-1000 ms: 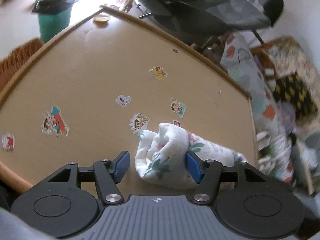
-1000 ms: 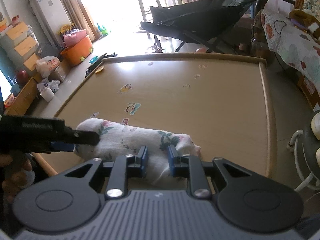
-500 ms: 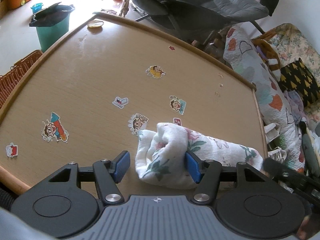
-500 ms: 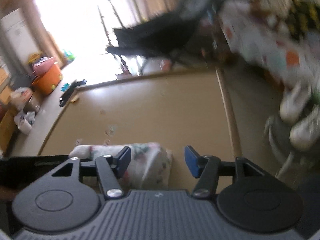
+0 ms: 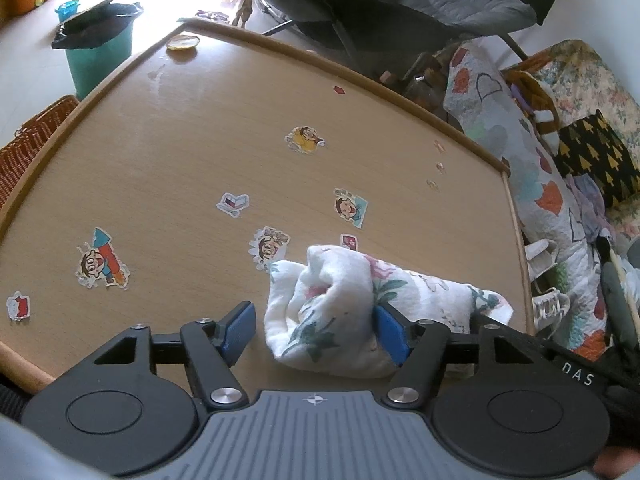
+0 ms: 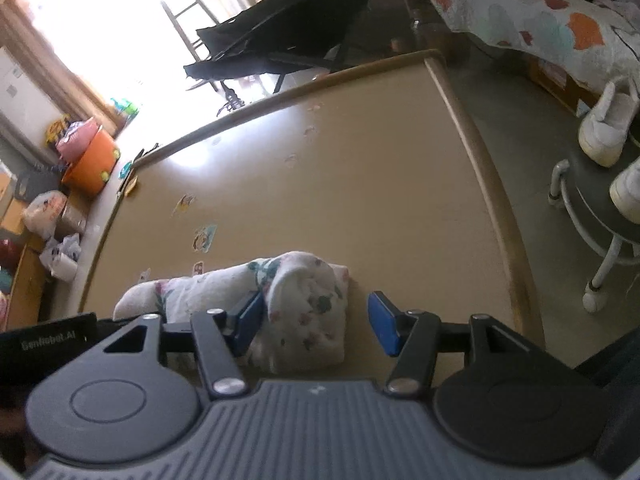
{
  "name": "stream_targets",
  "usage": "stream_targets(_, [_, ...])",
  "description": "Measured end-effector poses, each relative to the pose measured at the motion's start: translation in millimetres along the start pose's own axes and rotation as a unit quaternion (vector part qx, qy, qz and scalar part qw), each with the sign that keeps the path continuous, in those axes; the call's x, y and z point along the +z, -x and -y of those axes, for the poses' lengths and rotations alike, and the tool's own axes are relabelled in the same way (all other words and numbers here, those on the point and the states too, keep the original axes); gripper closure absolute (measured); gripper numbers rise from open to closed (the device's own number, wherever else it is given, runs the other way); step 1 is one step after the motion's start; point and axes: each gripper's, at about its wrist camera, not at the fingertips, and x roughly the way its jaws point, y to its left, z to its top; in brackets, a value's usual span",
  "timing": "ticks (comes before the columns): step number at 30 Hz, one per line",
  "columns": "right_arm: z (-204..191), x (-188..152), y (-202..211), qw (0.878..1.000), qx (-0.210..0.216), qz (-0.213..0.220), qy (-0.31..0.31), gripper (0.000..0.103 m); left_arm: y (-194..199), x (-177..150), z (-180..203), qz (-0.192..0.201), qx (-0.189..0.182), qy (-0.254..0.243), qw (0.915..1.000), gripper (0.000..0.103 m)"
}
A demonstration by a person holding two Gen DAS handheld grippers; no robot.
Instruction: Fold clothes
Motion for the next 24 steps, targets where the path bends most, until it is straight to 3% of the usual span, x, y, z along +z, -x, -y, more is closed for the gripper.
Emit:
stream_targets(4, [2,0,1,1.000,0.024,-0.004,-0.012,0.066,-2,-2,3,0.003,-0.002,-0.001,1.0000,0.033])
stream_targets(9, [1,-1,1,1.000,0.030,0.000,-0.006,0.069,-4,-4,7,0.008,-0.016,-0.010,0.9998,0.039])
stream_targets(11, [0,0,1,1.000,0.031,-0.002,-0.004,0.070,-5,-4,7,0.006,-0.024,-0.004,0.9997,0.049])
stream_targets(17, [-5,-1,6,1.000,0.029,-0.003,0.013,0.076,-4,-7,13,0.005,-0.025,-0.012,0.9996,0.060])
stream_targets(24, [-14,2,24,0.999,0.029,0.023,0.036,0.081,11,-3,19,0.018,-0.033,-0.004,0.9993,0.067])
